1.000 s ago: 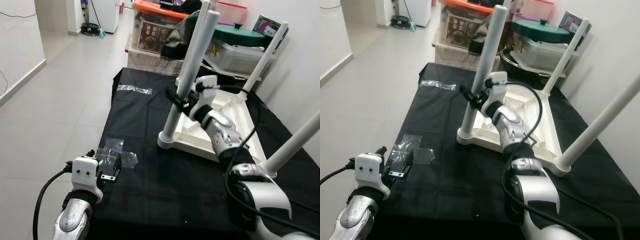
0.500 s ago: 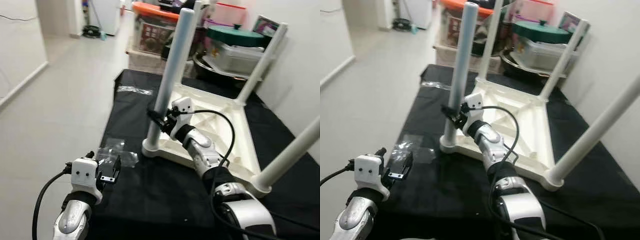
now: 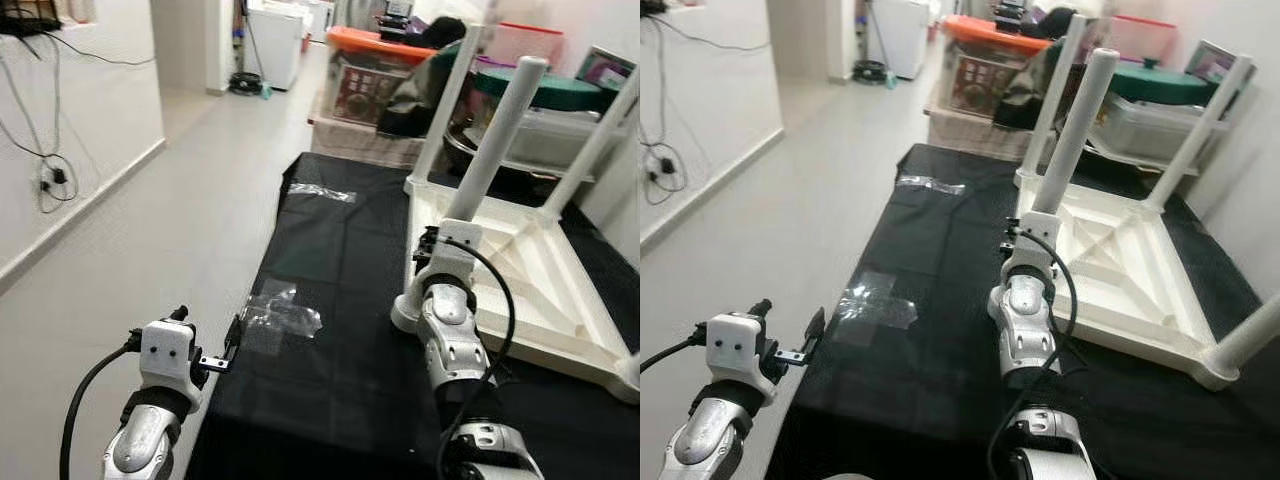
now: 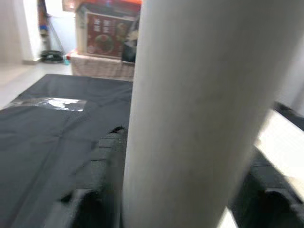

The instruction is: Building children table

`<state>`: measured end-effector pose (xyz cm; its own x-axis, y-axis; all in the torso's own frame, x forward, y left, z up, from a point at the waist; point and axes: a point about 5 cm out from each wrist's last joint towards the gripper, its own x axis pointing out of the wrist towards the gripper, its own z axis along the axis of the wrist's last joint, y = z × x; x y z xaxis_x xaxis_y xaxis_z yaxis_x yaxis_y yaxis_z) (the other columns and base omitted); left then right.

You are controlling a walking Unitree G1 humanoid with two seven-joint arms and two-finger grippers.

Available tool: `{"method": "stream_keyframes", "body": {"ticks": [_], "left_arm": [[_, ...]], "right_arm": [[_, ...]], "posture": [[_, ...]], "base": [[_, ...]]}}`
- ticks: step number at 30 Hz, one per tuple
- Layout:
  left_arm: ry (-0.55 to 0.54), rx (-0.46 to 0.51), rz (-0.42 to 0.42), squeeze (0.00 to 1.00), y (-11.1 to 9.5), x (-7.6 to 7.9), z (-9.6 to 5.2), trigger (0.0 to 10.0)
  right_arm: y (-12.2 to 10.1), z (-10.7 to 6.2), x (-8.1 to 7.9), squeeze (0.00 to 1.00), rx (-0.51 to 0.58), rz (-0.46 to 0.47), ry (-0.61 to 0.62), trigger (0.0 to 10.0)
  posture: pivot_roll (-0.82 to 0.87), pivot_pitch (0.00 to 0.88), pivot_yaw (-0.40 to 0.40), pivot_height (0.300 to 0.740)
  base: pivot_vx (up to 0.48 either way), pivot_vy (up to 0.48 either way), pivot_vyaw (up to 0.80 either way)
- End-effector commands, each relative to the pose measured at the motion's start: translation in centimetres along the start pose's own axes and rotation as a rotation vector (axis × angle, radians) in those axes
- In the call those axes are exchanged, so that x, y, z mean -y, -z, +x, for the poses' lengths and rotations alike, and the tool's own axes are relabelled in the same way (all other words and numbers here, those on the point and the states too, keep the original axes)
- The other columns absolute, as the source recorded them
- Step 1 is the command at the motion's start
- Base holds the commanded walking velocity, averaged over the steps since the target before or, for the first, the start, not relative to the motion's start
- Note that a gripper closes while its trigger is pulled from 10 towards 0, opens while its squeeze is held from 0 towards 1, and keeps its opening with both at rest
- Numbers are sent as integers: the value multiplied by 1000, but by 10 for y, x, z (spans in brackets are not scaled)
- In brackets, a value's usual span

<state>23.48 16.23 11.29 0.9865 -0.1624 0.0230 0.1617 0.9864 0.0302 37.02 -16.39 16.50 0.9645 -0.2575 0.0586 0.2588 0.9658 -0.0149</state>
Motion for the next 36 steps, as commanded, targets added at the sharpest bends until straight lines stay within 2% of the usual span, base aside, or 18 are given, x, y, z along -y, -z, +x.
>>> {"method": "stream_keyframes", "body": {"ticks": [1, 2, 3, 4, 5, 9, 11, 16, 18, 19, 21, 22, 27, 28, 31, 32, 34, 36], "left_arm": [[2, -7, -9, 0, 2, 0, 1, 10000], [2, -7, -9, 0, 2, 0, 1, 10000], [0, -6, -7, 0, 2, 0, 0, 10000], [0, -6, -7, 0, 2, 0, 0, 10000], [0, -6, -6, 0, 2, 0, 0, 10000], [6, -5, -6, 0, 2, 2, 1, 10000], [7, -4, -6, 0, 2, 2, 2, 10000], [9, -2, -4, 0, 1, 2, 2, 10000], [10, 0, 0, 0, 1, 2, 3, 10000], [10, 1, 2, 0, 0, 3, 3, 10000], [11, 2, 4, 0, 0, 3, 3, 10000], [8, 4, 9, 0, -1, 3, 2, 10000], [6, 5, 10, 0, -2, 3, 1, 10000], [7, 4, 9, 0, -2, 3, 0, 10000], [9, -2, 0, 0, -1, 4, -2, 10000], [9, -3, -3, 0, -1, 4, -2, 10000], [10, -5, -7, 0, 0, 4, -3, 10000], [11, -6, -8, 0, 0, 5, -3, 10000]], "right_arm": [[-6, 6, 0, 1000, 17, 14, -27, 10000], [-6, 6, 0, 1000, 17, 14, -27, 10000], [-11, 14, -2, 255, 18, 17, -60, 10000], [-11, 14, -2, 255, 18, 17, -60, 10000], [-23, 23, -6, 0, 30, 50, -124, 10000], [-62, 35, -15, 0, 104, 336, -521, 10000], [-56, 30, -20, 0, 72, 363, -689, 10000], [-46, 24, -27, 0, 35, 371, -835, 10000], [-30, 11, -46, 0, -35, 399, -1041, 10000], [-25, 4, -55, 0, -50, 392, -1111, 4549], [-22, 1, -60, 0, -54, 387, -1153, 4549], [-21, -5, -70, 0, -32, 415, -1207, 0], [-19, -11, -69, 0, 4, 413, -1281, 0], [-18, -10, -67, 0, 12, 378, -1247, 0], [-5, 12, -47, 0, -48, 132, -669, 0], [8, 19, -24, 0, -147, 120, -362, 0], [29, 17, 11, 0, -255, 39, -17, 0], [36, 12, 24, 0, -259, -8, 73, 0]], "posture": [[106, 0, -184, 740], [106, 0, -184, 740], [110, 0, -186, 740], [110, 0, -186, 740], [110, 0, -186, 740], [115, 0, -190, 740], [120, 0, -192, 740], [131, 0, -197, 740], [133, 0, -198, 740], [133, 0, -198, 740], [133, 0, -198, 740], [151, 0, -203, 740], [145, 0, -201, 740], [138, 0, -198, 740], [129, 0, -195, 740], [111, 0, -188, 740], [108, 0, -183, 740], [108, 0, -183, 740]], "base": [[0, 0, 0], [0, 0, 0], [0, 0, 0], [0, 0, 0], [0, 0, 0], [0, 0, 0], [0, 0, 0], [0, 0, 0], [0, 0, 0], [0, 0, 0], [0, 0, 0], [0, 0, 0], [0, 0, 0], [0, 0, 0], [0, 0, 0], [0, 0, 0], [0, 0, 0], [0, 0, 0]]}}
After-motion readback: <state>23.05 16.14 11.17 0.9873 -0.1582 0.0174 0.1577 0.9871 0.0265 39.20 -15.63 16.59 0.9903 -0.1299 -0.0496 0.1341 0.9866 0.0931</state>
